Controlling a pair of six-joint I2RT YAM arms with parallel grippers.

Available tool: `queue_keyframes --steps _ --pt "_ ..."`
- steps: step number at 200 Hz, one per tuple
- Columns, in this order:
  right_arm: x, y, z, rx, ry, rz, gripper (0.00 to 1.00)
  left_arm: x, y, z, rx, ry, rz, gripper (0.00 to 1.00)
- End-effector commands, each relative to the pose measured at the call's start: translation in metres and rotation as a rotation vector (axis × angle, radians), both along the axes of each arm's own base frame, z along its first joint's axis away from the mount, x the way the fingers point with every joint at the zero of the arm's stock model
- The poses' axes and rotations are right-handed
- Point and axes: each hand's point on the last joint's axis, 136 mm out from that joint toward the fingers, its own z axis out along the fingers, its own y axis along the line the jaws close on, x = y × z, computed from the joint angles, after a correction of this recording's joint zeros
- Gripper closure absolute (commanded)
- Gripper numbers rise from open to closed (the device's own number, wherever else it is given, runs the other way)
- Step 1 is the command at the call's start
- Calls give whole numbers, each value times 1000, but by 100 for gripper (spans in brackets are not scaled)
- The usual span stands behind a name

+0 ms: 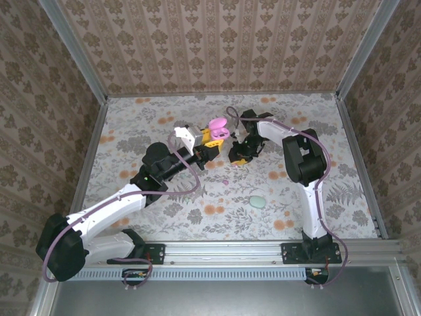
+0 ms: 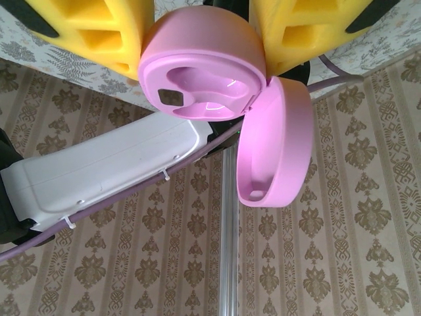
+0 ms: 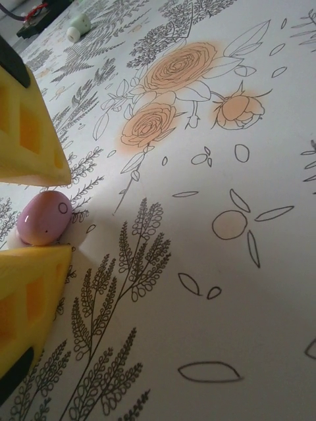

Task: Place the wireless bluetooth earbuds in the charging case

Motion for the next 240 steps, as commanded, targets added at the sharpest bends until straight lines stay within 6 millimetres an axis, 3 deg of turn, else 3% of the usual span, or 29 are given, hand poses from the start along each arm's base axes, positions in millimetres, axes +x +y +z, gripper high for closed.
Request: queue_keyframes --steps 1,103,190,240 --pt "2 -1 -8 -45 9 1 68 -2 0 20 -39 -30 1 66" --pt "-28 10 12 52 50 24 61 -2 1 20 -38 -31 8 66" --pt "-31 26 22 94 44 -41 60 -1 0 19 -39 -27 8 66" --pt "-32 28 39 102 22 -79 61 -1 0 21 -43 -28 8 66"
